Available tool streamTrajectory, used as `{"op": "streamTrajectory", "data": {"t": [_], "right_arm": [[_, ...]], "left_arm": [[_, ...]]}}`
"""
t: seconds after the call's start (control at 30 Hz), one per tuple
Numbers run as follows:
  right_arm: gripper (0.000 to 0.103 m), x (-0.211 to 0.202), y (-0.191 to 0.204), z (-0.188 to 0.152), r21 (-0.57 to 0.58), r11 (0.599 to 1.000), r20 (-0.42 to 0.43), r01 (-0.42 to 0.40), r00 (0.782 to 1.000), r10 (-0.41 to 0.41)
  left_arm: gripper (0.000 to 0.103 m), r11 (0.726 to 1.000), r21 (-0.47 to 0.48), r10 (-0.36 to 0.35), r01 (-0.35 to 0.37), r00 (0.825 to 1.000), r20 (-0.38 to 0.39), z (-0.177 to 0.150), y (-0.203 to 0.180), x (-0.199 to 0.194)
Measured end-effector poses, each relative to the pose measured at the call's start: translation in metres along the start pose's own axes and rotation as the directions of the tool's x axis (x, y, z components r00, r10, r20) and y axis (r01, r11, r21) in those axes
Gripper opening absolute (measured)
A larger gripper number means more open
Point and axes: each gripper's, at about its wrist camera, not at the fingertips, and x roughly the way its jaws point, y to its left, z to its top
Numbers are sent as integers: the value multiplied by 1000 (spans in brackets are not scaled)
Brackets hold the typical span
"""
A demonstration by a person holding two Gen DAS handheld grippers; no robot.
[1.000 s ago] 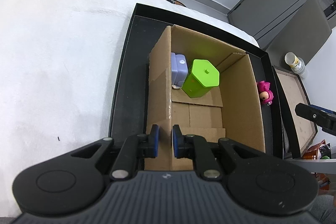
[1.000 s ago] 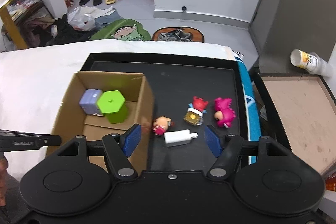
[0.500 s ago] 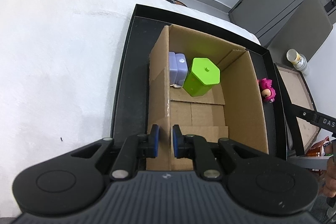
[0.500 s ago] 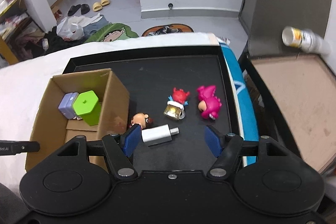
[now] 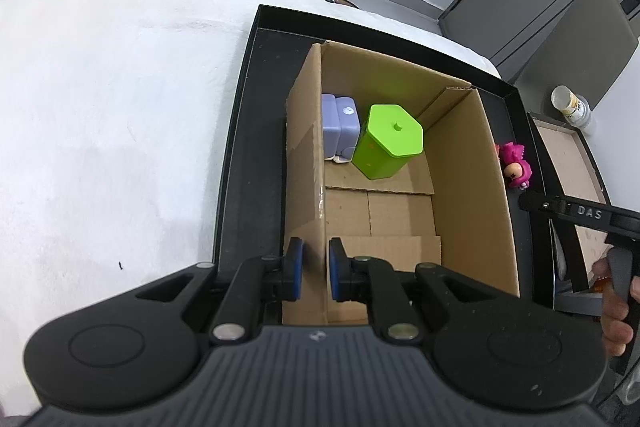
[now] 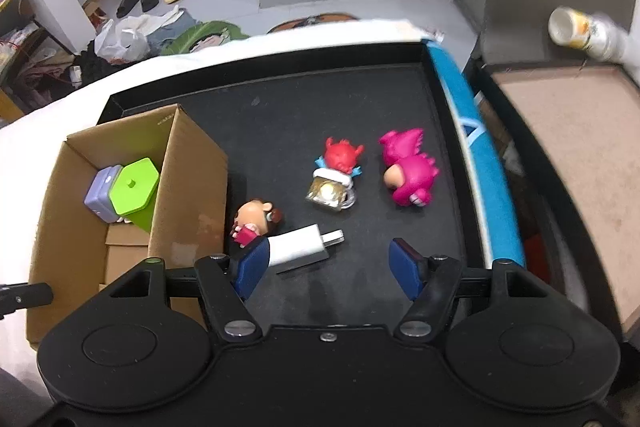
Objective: Organize rigid objects
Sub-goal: 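Move the right gripper back over the tray to the white plug charger, then close the right gripper on the white plug charger and lift it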
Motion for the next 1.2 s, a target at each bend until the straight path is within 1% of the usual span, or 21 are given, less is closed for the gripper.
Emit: {"op": "streamTrajectory", "data": {"t": [0.03,0.1,0.17,0.37,0.67,0.93,1.07,1.13,1.17,1.2], "right_arm": [[65,3,-1,1,8,1000,-9,-4,1000,4],[58,11,-3,3,28,1000,-25,-11,1000,12],[56,17,-5,5,56,998,-40,-24,999,26],[56,27,-1,9,52,999,-35,10,999,-8],[56,41,2,13,39,998,-50,48,998,-46],[56,52,15,8,-19,997,-86,72,994,-73],[56,52,16,5,8,999,-108,46,993,-45],[56,56,16,0,17,999,-133,37,990,-35],[51,58,15,-2,19,999,-148,40,988,-37],[44,61,15,-4,19,999,-168,43,985,-40]], "left_arm": [[12,1000,4,1,-1,1000,1,0,0,0],[12,1000,9,4,-4,1000,2,0,-1,0],[12,1000,5,3,-3,1000,2,0,-1,0],[12,1000,16,8,-8,1000,6,1,-3,-1],[12,1000,13,9,-9,1000,8,0,-1,0],[12,1000,13,8,-8,1000,5,1,-1,0],[12,1000,12,7,-7,1000,2,1,-1,2],[12,1000,11,10,-10,1000,2,1,-1,3],[12,1000,11,11,-11,1000,2,1,-1,3],[12,1000,9,11,-11,1000,2,1,-1,4]]}}
